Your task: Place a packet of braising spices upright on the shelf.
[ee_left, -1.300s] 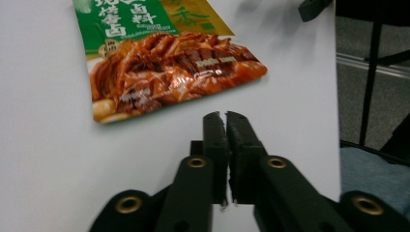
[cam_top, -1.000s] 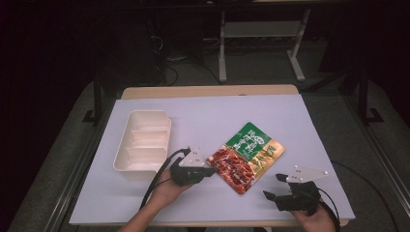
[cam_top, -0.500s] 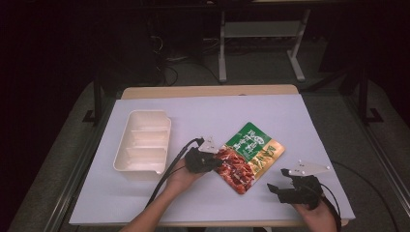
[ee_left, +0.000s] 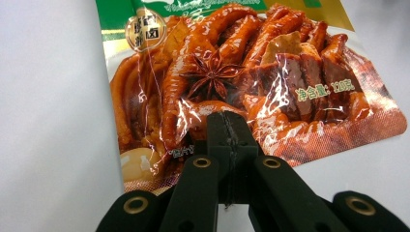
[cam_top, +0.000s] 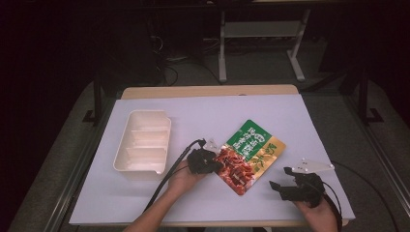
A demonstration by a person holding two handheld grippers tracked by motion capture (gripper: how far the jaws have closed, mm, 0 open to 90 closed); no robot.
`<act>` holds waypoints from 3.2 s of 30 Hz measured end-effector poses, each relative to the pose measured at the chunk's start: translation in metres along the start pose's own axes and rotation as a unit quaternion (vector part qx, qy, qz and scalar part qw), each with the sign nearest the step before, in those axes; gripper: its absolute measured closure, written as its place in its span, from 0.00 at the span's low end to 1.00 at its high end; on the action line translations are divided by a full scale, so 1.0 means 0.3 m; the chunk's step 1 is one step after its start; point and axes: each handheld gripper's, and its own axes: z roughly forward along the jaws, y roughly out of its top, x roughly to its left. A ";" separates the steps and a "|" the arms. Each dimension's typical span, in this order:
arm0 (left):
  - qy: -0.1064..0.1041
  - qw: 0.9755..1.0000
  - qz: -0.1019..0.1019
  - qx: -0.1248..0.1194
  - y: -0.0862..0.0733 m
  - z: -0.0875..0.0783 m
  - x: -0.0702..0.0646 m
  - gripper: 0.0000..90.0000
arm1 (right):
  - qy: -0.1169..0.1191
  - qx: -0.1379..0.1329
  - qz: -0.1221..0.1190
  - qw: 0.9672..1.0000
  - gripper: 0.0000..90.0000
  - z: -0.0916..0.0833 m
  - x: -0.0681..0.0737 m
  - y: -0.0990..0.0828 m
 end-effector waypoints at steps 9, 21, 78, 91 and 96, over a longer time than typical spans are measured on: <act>0.018 0.999 0.035 0.012 0.006 0.000 -0.017 1.00 | -0.010 -0.006 0.044 0.999 0.20 0.007 -0.063 0.007; 0.020 0.999 0.040 0.010 0.006 0.001 -0.021 1.00 | -0.002 0.006 0.099 0.995 0.20 0.096 -0.171 0.064; 0.037 0.998 0.052 0.003 0.006 0.008 -0.032 1.00 | 0.129 0.013 0.181 0.975 0.75 0.257 -0.175 0.135; 0.041 0.996 0.078 -0.017 -0.008 0.010 -0.036 1.00 | 0.103 0.011 0.165 0.981 0.98 0.300 -0.140 0.171; 0.017 0.997 0.067 -0.030 -0.014 0.003 -0.024 0.92 | 0.110 -0.004 0.162 0.981 1.00 0.282 -0.142 0.176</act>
